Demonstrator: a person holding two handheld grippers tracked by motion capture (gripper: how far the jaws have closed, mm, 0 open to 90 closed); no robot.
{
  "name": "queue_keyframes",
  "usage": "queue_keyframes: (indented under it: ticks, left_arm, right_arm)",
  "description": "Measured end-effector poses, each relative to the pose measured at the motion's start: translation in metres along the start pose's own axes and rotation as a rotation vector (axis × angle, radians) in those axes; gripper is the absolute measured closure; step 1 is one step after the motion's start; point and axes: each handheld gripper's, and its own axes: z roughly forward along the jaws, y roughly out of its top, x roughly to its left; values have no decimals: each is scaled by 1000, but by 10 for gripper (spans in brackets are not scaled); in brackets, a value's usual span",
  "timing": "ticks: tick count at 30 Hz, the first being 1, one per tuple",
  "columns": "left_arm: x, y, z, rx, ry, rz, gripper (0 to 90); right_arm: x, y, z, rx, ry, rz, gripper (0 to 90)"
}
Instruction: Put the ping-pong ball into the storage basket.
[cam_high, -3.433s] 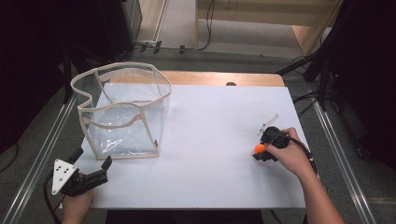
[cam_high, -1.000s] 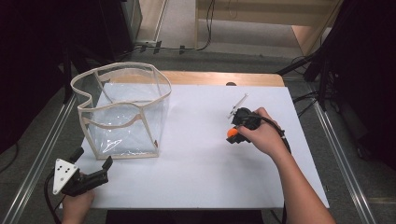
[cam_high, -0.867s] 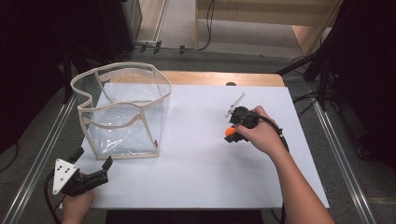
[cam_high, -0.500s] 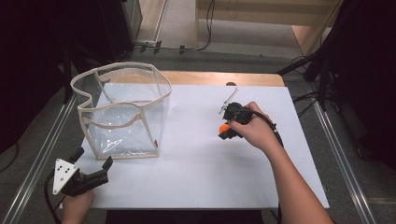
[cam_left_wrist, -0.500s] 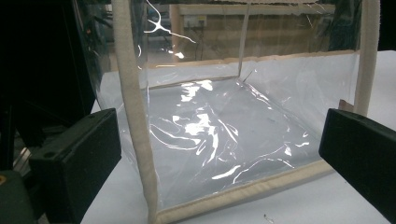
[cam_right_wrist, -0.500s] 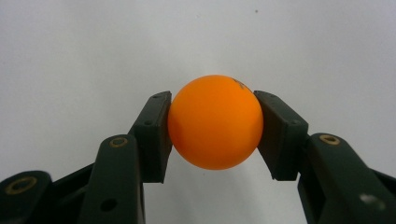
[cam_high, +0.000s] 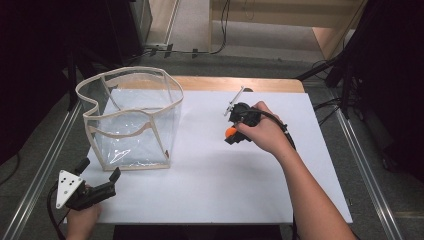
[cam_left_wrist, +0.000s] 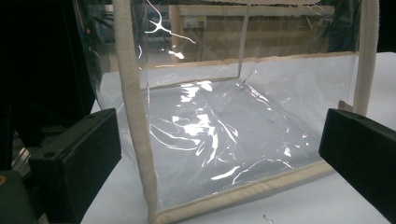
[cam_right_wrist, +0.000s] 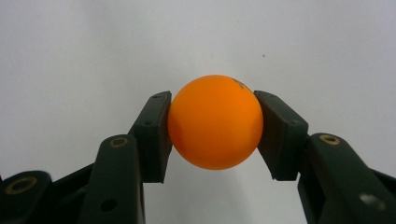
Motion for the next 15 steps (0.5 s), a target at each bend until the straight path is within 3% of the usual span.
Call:
queue_keyframes:
  ticks: [15]
  left_arm:
    - [0,0,0,-1,-1,0,0]
  right_arm:
    - [5,30,-8,-19,23,-40,476]
